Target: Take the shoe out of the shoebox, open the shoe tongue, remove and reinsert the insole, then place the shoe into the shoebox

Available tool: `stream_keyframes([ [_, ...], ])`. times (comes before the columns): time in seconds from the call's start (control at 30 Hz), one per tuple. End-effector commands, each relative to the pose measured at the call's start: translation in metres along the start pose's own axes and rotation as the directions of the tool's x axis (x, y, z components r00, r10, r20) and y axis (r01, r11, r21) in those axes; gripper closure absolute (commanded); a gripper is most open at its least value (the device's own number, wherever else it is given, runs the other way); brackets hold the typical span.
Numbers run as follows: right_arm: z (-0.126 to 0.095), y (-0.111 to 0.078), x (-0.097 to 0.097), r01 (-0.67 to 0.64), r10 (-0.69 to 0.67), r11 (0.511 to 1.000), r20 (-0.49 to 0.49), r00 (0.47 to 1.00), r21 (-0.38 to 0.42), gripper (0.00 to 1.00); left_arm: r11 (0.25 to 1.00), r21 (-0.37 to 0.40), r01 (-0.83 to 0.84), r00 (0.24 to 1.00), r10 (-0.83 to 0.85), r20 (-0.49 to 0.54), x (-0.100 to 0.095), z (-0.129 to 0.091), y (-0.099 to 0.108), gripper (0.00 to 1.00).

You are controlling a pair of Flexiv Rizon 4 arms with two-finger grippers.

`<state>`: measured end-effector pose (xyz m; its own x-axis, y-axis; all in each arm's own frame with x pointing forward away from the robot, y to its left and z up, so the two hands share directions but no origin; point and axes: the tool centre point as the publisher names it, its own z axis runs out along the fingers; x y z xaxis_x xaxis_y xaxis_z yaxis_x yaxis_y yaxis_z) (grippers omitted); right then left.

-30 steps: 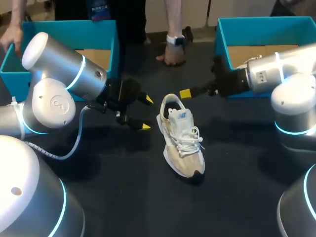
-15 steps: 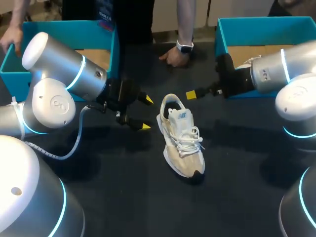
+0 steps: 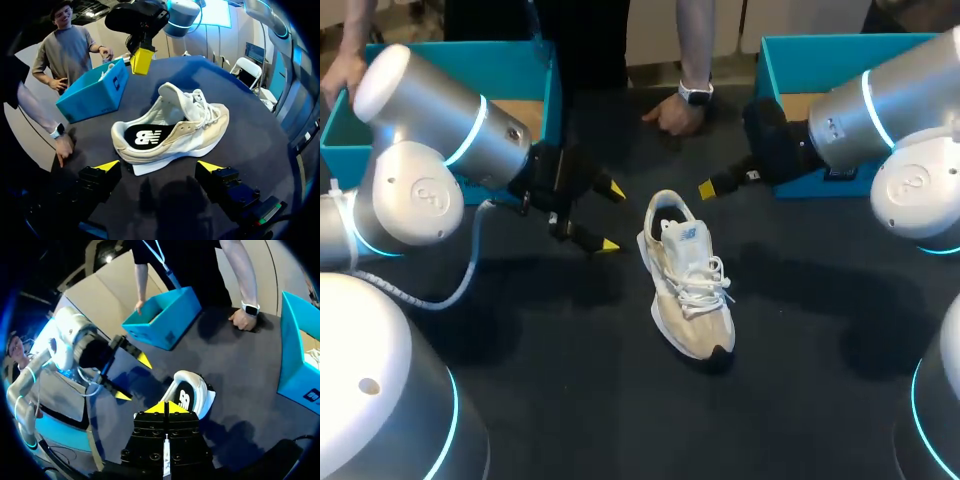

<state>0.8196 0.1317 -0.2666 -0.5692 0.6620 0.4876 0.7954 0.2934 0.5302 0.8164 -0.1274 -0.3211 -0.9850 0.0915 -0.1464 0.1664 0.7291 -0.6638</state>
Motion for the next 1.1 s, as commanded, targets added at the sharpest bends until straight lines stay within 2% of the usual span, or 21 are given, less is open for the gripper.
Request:
stream_keyframes([
  [0.03,0.001,0.001,0.002,-0.003,0.002,1.000,0.060,0.998,0.008,1.00,1.000,0.007,0.001,1.000,-0.001,0.000,0.006,-0.029,0.003,0.00],
  [0.2,0.001,0.001,0.002,-0.003,0.002,1.000,0.060,0.998,0.008,1.00,1.000,-0.004,0.008,1.000,-0.008,0.023,-0.002,-0.054,0.009,0.00],
  [0.4,0.013,0.002,0.008,-0.038,0.038,0.999,0.182,0.983,-0.006,1.00,0.999,-0.035,0.004,1.000,-0.004,0.028,-0.018,-0.079,0.021,0.00],
  [0.6,0.025,0.004,0.012,-0.081,0.062,0.995,0.292,0.954,0.052,1.00,1.000,-0.027,0.014,1.000,-0.013,0.029,-0.025,-0.096,0.031,0.00],
  [0.8,0.037,0.008,0.014,-0.122,0.069,0.987,0.396,0.916,0.109,1.00,0.997,-0.065,0.029,0.999,-0.027,0.038,-0.036,-0.112,0.043,0.00],
  [1.1,0.047,0.004,0.015,-0.155,0.071,0.977,0.466,0.882,0.144,1.00,0.997,-0.067,0.042,0.997,-0.038,0.061,-0.048,-0.132,0.053,0.00],
])
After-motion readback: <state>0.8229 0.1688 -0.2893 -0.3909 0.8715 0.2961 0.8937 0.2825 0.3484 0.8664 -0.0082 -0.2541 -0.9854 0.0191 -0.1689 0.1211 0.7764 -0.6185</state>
